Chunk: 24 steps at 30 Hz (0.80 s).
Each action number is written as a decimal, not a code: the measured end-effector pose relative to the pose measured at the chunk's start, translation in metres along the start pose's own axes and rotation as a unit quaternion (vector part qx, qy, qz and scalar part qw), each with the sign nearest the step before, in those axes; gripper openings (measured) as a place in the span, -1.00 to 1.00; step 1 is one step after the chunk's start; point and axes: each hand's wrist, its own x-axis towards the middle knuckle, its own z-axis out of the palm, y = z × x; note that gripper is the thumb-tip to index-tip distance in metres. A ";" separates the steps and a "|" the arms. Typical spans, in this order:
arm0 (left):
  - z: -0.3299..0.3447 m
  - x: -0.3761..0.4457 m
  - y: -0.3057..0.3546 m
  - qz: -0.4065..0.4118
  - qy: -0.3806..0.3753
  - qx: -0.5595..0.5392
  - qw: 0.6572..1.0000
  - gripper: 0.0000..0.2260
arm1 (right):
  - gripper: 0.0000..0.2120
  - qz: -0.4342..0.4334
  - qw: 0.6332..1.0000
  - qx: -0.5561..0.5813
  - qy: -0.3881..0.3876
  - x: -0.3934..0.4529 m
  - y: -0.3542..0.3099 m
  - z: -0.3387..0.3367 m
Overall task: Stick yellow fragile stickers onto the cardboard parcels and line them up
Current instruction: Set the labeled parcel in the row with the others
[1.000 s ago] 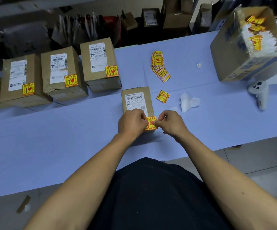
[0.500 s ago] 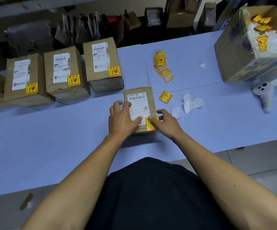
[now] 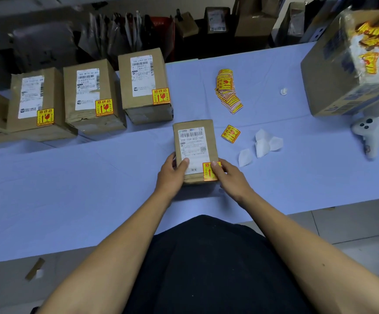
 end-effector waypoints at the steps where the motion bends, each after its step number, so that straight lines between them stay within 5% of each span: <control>1: 0.001 0.001 0.000 0.000 0.002 -0.016 1.000 -0.59 | -0.58 0.006 1.000 0.012 -0.002 0.001 0.002 0.001; 9: 0.007 0.021 0.018 -0.037 0.008 -0.108 0.993 -0.32 | -0.38 0.052 0.994 0.096 -0.003 0.036 -0.024 -0.001; 14: 0.013 0.033 0.023 -0.010 -0.006 -0.098 0.995 -0.71 | -0.44 0.022 0.998 0.051 -0.042 0.052 -0.032 0.002; 24: 0.016 0.041 0.024 -0.007 -0.006 -0.109 0.994 -0.71 | -0.56 0.011 0.998 0.030 -0.050 0.057 -0.036 -0.002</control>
